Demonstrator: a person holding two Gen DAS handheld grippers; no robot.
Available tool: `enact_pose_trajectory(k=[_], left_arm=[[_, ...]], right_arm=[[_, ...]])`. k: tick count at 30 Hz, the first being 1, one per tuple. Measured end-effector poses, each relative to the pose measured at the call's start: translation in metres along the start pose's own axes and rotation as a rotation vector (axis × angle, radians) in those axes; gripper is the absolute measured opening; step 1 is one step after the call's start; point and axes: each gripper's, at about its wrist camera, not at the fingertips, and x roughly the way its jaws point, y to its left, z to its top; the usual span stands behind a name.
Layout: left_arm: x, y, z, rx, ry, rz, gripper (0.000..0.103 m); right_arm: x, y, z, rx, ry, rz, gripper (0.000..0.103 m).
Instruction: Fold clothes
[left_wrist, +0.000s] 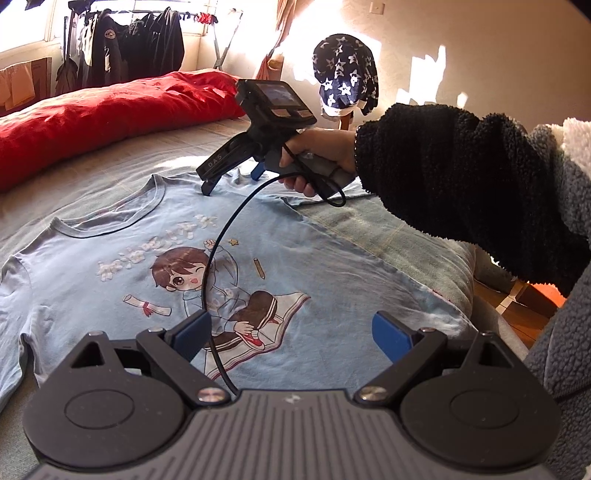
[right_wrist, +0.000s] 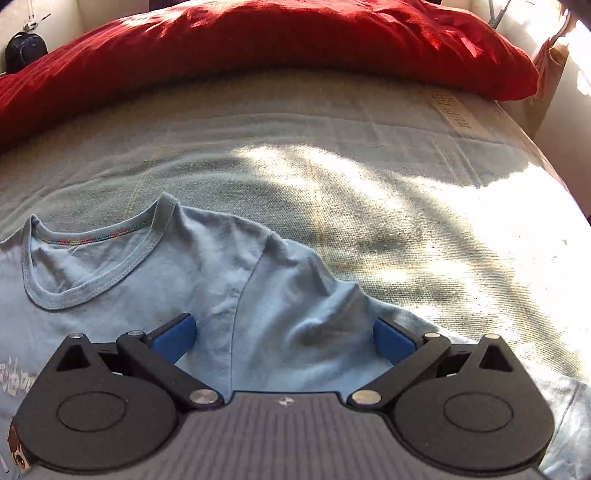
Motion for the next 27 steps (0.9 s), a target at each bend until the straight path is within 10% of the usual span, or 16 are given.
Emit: enact_pose_trajectory(k=[27], left_arm=[[-0.013, -0.012, 0.002, 0.015, -0.052, -0.059, 0.095]], right_arm=[[-0.06, -0.016, -0.093, 0.097, -0.017, 0.066, 0.103]])
